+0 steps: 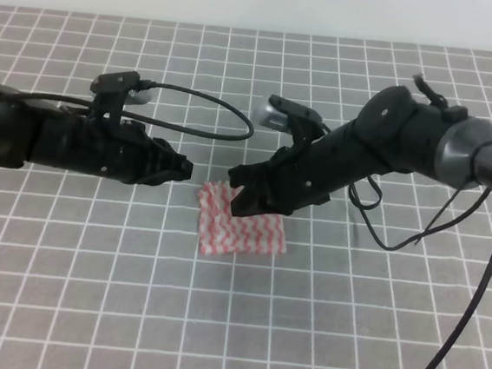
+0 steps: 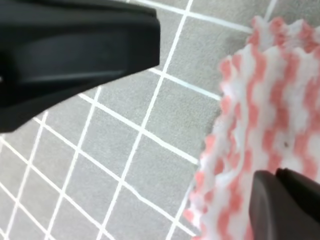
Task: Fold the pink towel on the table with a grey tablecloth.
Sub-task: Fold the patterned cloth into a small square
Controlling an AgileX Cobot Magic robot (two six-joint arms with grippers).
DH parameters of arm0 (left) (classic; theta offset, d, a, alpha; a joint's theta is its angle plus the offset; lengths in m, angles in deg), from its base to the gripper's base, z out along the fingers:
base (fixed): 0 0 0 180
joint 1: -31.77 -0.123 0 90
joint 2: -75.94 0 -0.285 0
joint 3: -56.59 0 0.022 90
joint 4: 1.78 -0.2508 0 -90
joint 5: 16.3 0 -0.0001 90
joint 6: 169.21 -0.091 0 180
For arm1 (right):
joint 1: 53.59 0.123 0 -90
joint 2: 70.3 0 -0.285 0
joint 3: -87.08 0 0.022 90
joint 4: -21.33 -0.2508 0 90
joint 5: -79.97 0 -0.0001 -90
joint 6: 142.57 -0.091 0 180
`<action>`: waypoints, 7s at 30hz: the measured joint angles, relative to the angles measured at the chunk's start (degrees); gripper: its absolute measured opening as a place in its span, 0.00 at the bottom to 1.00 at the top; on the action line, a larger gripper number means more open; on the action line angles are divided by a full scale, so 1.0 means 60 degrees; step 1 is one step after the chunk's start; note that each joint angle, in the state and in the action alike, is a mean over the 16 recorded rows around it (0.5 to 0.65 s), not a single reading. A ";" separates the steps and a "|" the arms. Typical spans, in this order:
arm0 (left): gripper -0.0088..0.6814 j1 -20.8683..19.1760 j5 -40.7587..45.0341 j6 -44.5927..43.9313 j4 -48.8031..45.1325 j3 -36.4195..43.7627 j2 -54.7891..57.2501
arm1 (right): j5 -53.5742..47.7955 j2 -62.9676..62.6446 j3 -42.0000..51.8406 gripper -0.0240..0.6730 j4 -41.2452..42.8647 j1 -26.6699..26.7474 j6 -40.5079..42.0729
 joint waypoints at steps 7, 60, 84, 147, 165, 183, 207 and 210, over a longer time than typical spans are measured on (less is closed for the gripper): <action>0.01 0.0005 -0.0006 0.0018 -0.0002 -0.0001 0.0000 | 0.0125 0.0044 -0.0002 0.02 0.0187 0.0115 -0.0024; 0.01 0.0135 -0.0285 -0.0120 0.0024 0.0014 -0.0377 | -0.0204 0.0235 -0.0696 0.01 0.0490 -0.0089 -0.0249; 0.01 0.1463 -0.1466 -0.0400 0.0211 0.0016 -0.0492 | -0.0157 0.0309 -0.0754 0.01 0.0583 -0.0711 -0.0252; 0.01 0.1953 -0.1921 0.0948 -0.2194 0.0013 0.0054 | 0.0616 0.0545 -0.0774 0.01 0.0400 -0.0758 -0.0248; 0.01 0.1755 -0.0217 0.1672 -0.2802 -0.0001 -0.0225 | -0.1602 0.0022 -0.0775 0.01 0.0928 -0.0764 -0.0240; 0.01 0.1756 -0.0294 0.1909 -0.3073 -0.0001 0.0244 | -0.2372 0.0429 -0.0775 0.01 0.1605 -0.0763 -0.0500; 0.01 0.1758 -0.2047 0.1831 -0.2789 0.1314 -0.4094 | -0.1819 -0.3202 0.0318 0.01 0.2636 -0.0760 -0.0869; 0.01 0.1758 -0.2596 0.1816 -0.2633 0.2143 -0.5474 | -0.1305 -0.4316 0.0977 0.01 0.2665 -0.0760 -0.0920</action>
